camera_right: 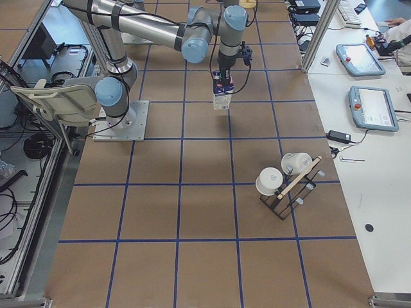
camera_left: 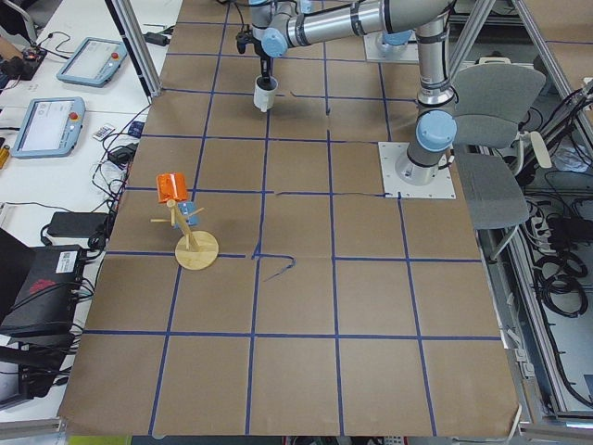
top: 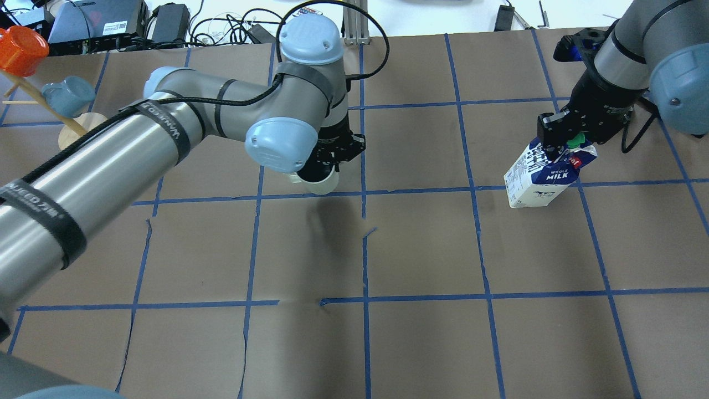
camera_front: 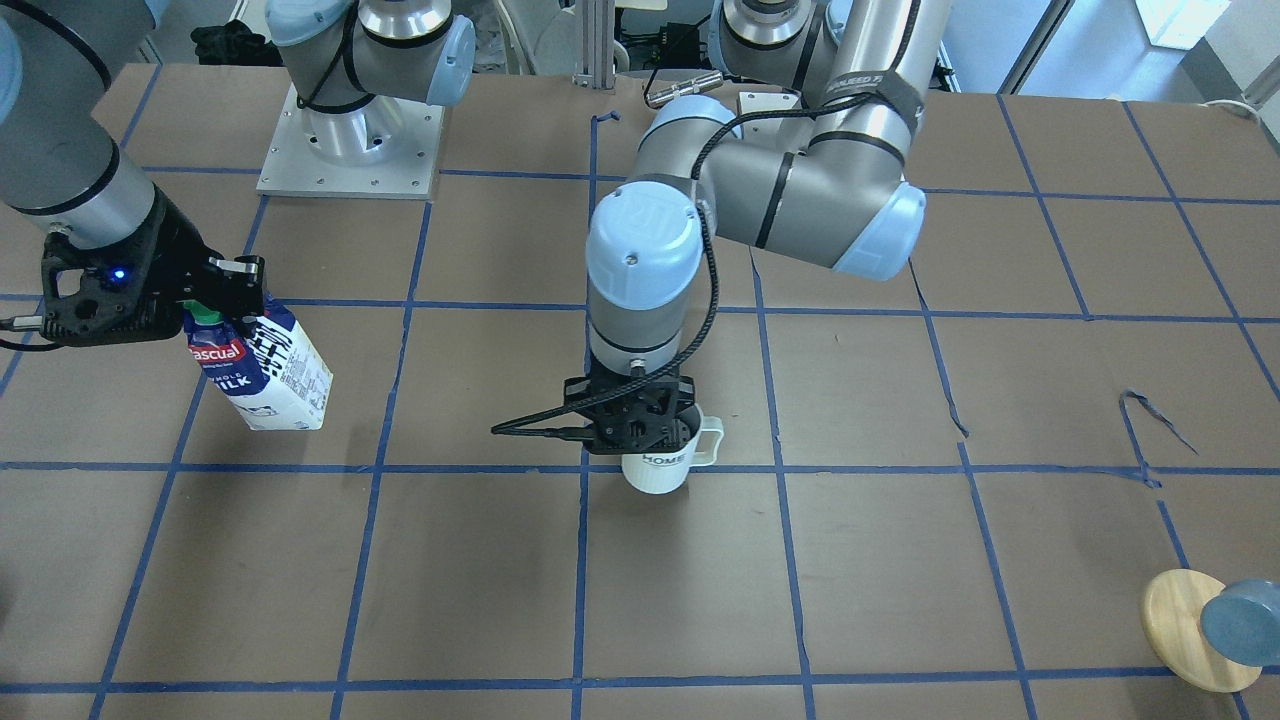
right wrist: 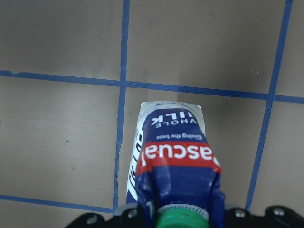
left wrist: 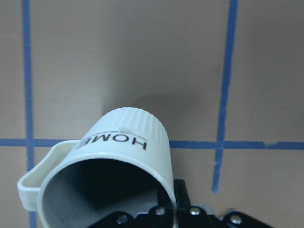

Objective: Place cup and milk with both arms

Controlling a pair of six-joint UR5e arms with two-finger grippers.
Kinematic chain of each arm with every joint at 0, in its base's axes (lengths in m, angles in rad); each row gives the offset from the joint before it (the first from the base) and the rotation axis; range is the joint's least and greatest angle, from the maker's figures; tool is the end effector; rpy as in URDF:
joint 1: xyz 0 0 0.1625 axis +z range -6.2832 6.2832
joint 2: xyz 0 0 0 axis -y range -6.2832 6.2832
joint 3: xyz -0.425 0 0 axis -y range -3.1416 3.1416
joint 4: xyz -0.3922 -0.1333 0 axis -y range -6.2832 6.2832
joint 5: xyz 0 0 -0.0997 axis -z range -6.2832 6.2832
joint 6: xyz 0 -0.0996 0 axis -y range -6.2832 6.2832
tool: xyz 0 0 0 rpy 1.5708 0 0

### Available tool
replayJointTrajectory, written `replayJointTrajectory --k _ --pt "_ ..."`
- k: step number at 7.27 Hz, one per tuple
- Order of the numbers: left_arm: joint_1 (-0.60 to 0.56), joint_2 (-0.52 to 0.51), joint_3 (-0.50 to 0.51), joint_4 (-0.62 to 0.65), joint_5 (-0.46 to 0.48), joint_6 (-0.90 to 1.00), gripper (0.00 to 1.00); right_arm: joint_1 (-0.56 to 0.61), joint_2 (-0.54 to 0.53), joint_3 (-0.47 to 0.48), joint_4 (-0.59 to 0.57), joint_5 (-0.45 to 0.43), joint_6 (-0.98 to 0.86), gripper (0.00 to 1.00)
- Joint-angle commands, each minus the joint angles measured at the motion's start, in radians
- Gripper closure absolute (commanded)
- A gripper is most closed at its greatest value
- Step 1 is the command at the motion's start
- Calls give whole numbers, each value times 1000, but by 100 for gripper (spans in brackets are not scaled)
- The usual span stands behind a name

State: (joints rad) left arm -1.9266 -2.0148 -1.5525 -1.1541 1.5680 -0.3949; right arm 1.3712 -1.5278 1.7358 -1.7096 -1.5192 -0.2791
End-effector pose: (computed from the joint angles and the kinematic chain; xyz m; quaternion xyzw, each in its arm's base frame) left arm -0.3476 -0.5520 0.2838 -0.0196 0.9998 0.0047 0.0004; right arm 0.0376 -0.5122 0.4000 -0.0388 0.9983 0.0275 0.0332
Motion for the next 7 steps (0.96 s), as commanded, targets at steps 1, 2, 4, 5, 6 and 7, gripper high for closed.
replayJointTrajectory --k 1,2,4,5,6,7 --pt "-63 -83 58 48 -61 -109 100 57 -18 2 2 -12 86 92" --pt "-63 -93 60 48 -60 -105 100 63 -18 2 8 -9 118 91" --pt "-43 -76 69 50 -62 -41 0 84 -18 -1 2 -13 156 90" --pt "-1 -50 83 45 -66 9 0 95 -11 -7 -4 -4 168 89" --pt "38 -17 101 37 -66 42 0 106 -6 -47 -21 2 176 87" --pt "78 26 103 -7 -84 162 0 132 24 -108 -1 -1 178 87"
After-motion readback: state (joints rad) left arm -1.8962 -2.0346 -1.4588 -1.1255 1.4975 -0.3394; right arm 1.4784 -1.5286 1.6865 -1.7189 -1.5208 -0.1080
